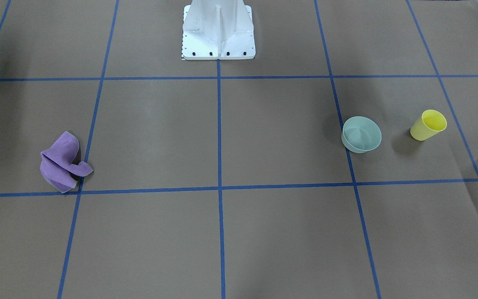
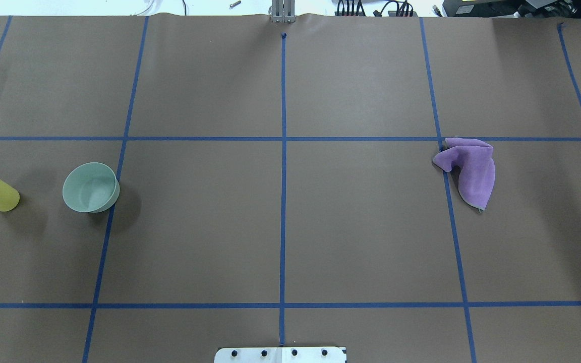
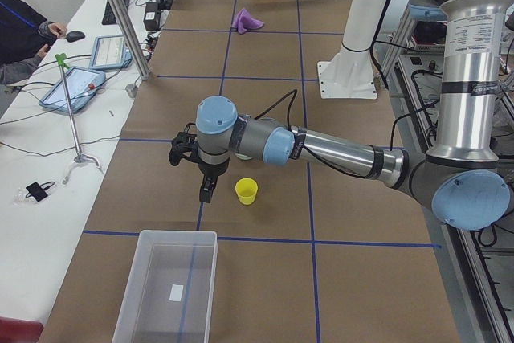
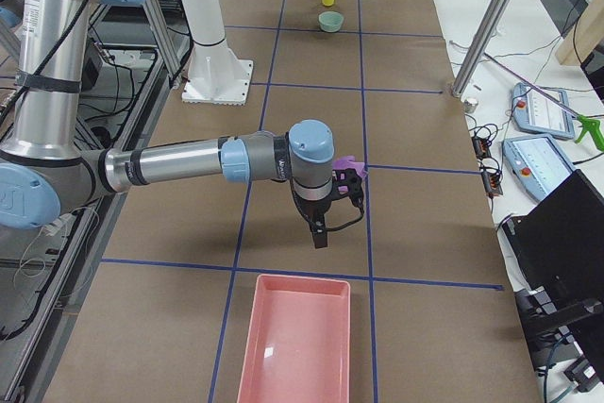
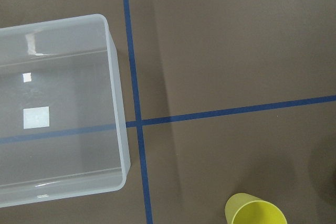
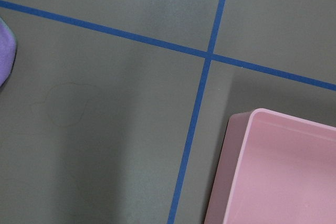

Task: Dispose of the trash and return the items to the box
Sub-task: 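Move the left gripper toward the yellow cup at the table edge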

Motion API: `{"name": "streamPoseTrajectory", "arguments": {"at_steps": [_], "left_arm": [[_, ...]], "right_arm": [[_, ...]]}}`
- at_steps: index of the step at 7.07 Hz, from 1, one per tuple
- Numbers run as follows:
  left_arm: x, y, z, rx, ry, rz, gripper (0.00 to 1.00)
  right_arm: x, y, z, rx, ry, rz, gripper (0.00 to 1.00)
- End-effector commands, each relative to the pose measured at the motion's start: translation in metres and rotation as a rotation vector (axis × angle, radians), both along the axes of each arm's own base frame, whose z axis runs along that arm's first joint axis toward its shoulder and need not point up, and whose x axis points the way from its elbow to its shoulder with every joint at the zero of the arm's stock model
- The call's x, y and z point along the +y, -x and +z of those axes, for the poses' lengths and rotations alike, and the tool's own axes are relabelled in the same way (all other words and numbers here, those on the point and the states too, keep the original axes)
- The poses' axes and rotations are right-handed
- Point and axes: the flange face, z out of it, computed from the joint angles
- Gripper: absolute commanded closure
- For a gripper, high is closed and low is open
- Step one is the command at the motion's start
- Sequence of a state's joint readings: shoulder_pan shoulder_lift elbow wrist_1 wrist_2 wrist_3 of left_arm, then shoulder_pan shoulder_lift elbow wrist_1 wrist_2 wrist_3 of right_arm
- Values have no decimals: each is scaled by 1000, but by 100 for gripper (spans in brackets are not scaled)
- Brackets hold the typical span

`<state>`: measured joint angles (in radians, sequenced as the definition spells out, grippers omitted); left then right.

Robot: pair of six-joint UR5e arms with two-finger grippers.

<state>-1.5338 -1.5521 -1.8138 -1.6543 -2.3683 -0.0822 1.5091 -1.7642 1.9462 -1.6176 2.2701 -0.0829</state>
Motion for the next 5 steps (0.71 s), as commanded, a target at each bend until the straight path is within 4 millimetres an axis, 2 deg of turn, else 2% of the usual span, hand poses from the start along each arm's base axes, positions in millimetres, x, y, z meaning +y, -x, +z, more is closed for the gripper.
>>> {"name": "streamPoseTrajectory", "arguments": {"at_steps": [1, 2, 3, 5], "left_arm": [[8, -22, 11, 5, 57, -3, 1], [10, -47, 13, 16, 110, -10, 1], [19, -66, 25, 8, 140, 26, 1], [27, -86, 36, 0, 162, 68, 1]], "right_arm": [[-12, 31, -11, -7, 51, 20, 0], [-17, 46, -18, -12, 71, 28, 0], [-23, 54, -26, -15, 60, 20, 0], [-25, 61, -29, -16, 68, 21, 0]]}}
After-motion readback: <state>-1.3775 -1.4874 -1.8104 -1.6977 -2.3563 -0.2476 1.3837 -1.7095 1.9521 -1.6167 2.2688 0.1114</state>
